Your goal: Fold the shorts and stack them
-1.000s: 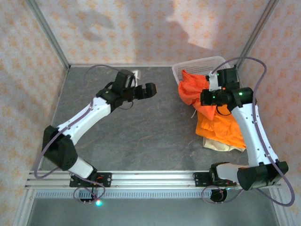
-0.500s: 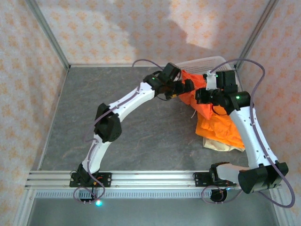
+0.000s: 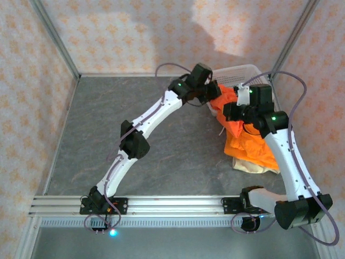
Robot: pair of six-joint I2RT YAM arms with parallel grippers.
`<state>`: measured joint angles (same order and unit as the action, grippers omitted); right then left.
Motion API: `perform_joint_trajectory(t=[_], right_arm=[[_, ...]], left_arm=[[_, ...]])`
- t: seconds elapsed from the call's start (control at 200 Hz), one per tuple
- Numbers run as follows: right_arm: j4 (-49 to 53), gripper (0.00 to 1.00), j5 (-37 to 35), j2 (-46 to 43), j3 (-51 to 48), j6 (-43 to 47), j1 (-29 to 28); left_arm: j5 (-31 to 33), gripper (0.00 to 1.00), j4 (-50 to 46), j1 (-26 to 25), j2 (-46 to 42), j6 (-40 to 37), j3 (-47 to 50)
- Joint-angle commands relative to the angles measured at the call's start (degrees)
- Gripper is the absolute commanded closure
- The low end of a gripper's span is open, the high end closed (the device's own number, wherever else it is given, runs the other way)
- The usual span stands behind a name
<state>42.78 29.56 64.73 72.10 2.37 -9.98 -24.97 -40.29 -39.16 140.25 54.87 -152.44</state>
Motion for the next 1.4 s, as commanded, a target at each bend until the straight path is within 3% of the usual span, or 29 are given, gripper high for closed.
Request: perform_joint_trajectory(t=[0.0,0.11,0.33,0.43,0.54,0.585,0.751,0.926,1.061,1.106,1.146,1.196,1.266,1.396], right_arm=[[-2.28,0.9,-0.85,-1.36,1.74,0.28,-0.32],[-1.91,0.81,0.58,-0.69,4.48,0.11,-0.39],[-1.98,0.47,1.4,1.26,8.91,-0.59,-1.05],[-2.02,0.41,1.1,2.41,9.44,-0.93,-2.04],[-2.33,0.39,-0.85,2.8,8.43,-0.79,-4.26],[-2.82,0.32,-1.33,2.77,7.62,-0.94,-4.75],[-4.26,0.27,-3.48,2.78,3.19,-2.51,-5.06],[-6.57,0.25,-4.59,2.39,-4.33,-4.71,-5.13],[-8.47,0.2,-4.33,1.4,-8.97,-6.27,-5.08],[-8.84,0.18,-4.08,1.18,-9.95,-6.47,-5.14],[-9.01,0.17,-3.75,1.02,-10.54,-6.58,-5.12],[-9.3,0.16,-3.6,0.99,-10.95,-6.59,-5.23],[-9.72,0.14,-3.56,1.0,-11.27,-6.64,-5.8],[-9.91,0.12,-6.73,2.0,-11.03,-5.38,-10.31]], left_arm=[[6.66,1.0,-2.43,3.38,-9.1,-6.86,-3.21],[13.57,1.0,-5.74,4.36,-16.58,-16.33,-2.98],[34.62,1.0,-8.14,4.26,-35.09,-35.96,4.41],[40.89,1.0,-6.65,4.32,-41.07,-43.37,8.21],[43.73,1.0,-6.86,4.26,-45.06,-47.35,13.47],[43.74,1.0,-6.42,4.27,-46.52,-47.77,17.3],[40.06,0.99,-0.01,3.59,-50.51,-46.54,39.68],[37.34,0.78,9.49,1.39,-48.92,-43.83,60.17],[38.37,0.59,6.13,0.66,-45.92,-41.52,59.63],[39.28,0.42,5.66,0.66,-46.85,-41.11,59.26],[40.4,0.21,5.92,0.66,-48.38,-40.53,59.69],[41.61,0.08,5.82,0.91,-50.48,-39.39,60.09],[42.23,0.02,3.57,2.33,-53.47,-36.04,60.69],[41.43,0.02,-2.25,7.5,-58.8,-26.76,66.25]])
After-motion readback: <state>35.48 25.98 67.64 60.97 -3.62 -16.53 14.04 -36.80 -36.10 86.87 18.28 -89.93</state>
